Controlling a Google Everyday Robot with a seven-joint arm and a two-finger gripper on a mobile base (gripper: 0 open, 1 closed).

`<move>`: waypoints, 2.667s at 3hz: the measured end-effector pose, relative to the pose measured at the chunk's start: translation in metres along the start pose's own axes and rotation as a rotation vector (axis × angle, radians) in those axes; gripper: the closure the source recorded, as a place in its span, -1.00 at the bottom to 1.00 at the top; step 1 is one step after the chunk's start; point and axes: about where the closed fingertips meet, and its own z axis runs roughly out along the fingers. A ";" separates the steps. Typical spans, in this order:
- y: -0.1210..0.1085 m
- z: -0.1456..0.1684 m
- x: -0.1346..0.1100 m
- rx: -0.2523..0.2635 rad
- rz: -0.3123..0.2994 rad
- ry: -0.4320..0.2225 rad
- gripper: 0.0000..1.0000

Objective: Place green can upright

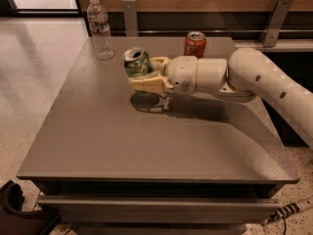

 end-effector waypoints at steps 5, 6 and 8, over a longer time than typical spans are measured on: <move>0.007 0.013 0.044 0.003 0.133 -0.019 0.70; 0.007 0.013 0.044 0.002 0.133 -0.019 0.10; 0.007 0.013 0.043 0.002 0.133 -0.019 -0.84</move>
Offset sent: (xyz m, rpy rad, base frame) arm 0.0015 0.0138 -0.0291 0.0446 0.0738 0.0091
